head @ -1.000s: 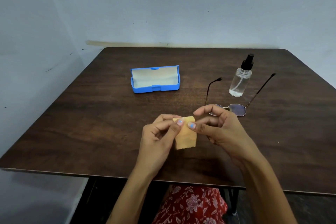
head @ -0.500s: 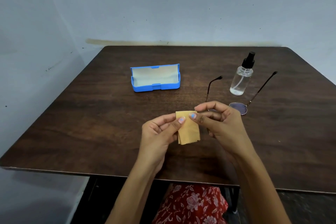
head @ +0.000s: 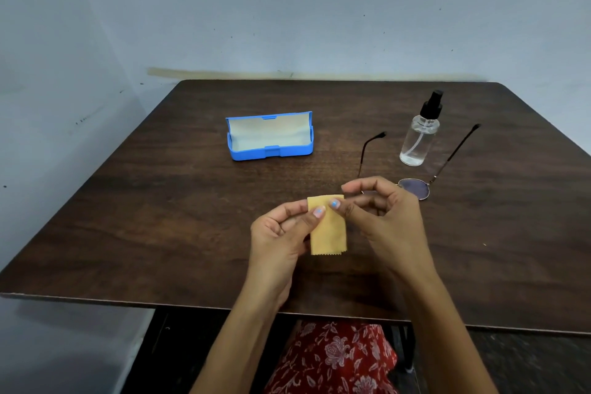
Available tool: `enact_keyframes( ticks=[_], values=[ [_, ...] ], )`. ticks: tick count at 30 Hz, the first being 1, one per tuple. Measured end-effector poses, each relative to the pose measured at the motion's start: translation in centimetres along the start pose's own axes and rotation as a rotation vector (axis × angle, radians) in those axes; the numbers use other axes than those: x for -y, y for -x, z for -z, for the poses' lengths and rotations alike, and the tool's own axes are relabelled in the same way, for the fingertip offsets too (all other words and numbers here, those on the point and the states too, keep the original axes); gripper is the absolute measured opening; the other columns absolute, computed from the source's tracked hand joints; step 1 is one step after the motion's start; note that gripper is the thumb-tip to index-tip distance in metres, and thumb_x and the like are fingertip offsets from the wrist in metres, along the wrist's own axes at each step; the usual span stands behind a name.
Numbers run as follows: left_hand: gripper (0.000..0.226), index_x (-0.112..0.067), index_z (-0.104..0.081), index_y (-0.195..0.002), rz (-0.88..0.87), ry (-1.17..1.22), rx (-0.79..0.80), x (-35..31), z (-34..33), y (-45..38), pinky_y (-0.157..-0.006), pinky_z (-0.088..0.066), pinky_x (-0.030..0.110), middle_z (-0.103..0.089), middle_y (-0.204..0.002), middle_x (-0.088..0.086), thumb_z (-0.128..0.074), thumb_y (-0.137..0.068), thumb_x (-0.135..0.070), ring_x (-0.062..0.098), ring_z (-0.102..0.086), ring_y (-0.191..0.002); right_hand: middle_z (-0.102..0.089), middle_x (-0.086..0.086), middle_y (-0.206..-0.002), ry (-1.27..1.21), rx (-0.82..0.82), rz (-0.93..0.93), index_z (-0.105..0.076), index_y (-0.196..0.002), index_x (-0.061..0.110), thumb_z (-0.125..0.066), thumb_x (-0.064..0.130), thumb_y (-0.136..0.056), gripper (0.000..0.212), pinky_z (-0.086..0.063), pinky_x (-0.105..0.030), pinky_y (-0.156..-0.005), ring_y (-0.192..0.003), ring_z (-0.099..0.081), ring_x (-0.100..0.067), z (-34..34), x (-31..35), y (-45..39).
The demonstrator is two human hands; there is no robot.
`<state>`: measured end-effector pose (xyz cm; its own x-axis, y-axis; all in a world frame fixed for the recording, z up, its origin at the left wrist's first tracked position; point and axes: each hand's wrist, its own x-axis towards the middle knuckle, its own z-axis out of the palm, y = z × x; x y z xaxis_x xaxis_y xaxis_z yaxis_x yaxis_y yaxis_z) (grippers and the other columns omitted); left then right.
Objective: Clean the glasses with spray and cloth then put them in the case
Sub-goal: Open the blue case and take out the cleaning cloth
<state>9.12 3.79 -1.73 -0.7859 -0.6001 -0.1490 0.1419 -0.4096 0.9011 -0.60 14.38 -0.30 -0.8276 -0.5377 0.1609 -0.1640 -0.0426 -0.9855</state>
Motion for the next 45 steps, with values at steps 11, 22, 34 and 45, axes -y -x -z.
enact_keyframes(
  ticks=[11, 22, 34, 45],
  values=[
    [0.035, -0.008, -0.059, -0.093, -0.011, 0.030, -0.034, 0.1, -0.2, 0.0, -0.058, -0.058, 0.028, -0.075, -0.077, 0.011, -0.074, -0.062, -0.014, 0.020, -0.073, -0.076, -0.074, -0.008, -0.085, -0.101, 0.294, -0.300, -0.071, -0.094, 0.010, -0.077, 0.015, -0.064, 0.031, -0.059, -0.035, -0.069, -0.079, -0.072, -0.020, 0.8, -0.1, 0.1],
    [0.027, -0.011, -0.070, -0.093, -0.011, -0.136, 0.042, 0.1, 1.1, -0.4, -0.059, -0.056, 0.023, -0.075, -0.088, 0.009, -0.068, -0.073, 0.007, 0.020, -0.073, -0.082, -0.068, -0.007, -0.078, -0.117, 0.299, -0.195, -0.070, -0.078, 0.014, -0.069, -0.004, -0.077, 0.018, -0.057, -0.027, -0.054, -0.069, -0.070, -0.015, 1.5, -0.8, -0.3],
    [0.023, -0.006, -0.074, -0.075, 0.032, -0.139, -0.004, 0.1, 0.6, -0.4, -0.063, -0.058, 0.025, -0.075, -0.084, 0.011, -0.055, -0.087, 0.001, 0.020, -0.072, -0.083, -0.073, -0.001, -0.079, -0.026, 0.326, -0.070, -0.073, -0.070, 0.013, -0.052, -0.018, -0.082, 0.039, -0.055, -0.017, -0.064, -0.078, -0.070, -0.012, 1.7, -1.6, -0.4],
    [0.014, -0.011, -0.073, -0.092, -0.019, -0.312, -0.025, 1.6, 0.6, -0.6, -0.075, -0.058, 0.026, -0.076, -0.090, 0.004, -0.069, -0.080, -0.005, 0.017, -0.071, -0.089, -0.073, 0.006, -0.090, 0.240, 0.261, -0.048, -0.077, -0.081, 0.022, -0.076, 0.015, -0.074, 0.010, -0.054, -0.025, -0.078, -0.084, -0.068, -0.007, 2.8, -2.2, -0.2]
  ],
)
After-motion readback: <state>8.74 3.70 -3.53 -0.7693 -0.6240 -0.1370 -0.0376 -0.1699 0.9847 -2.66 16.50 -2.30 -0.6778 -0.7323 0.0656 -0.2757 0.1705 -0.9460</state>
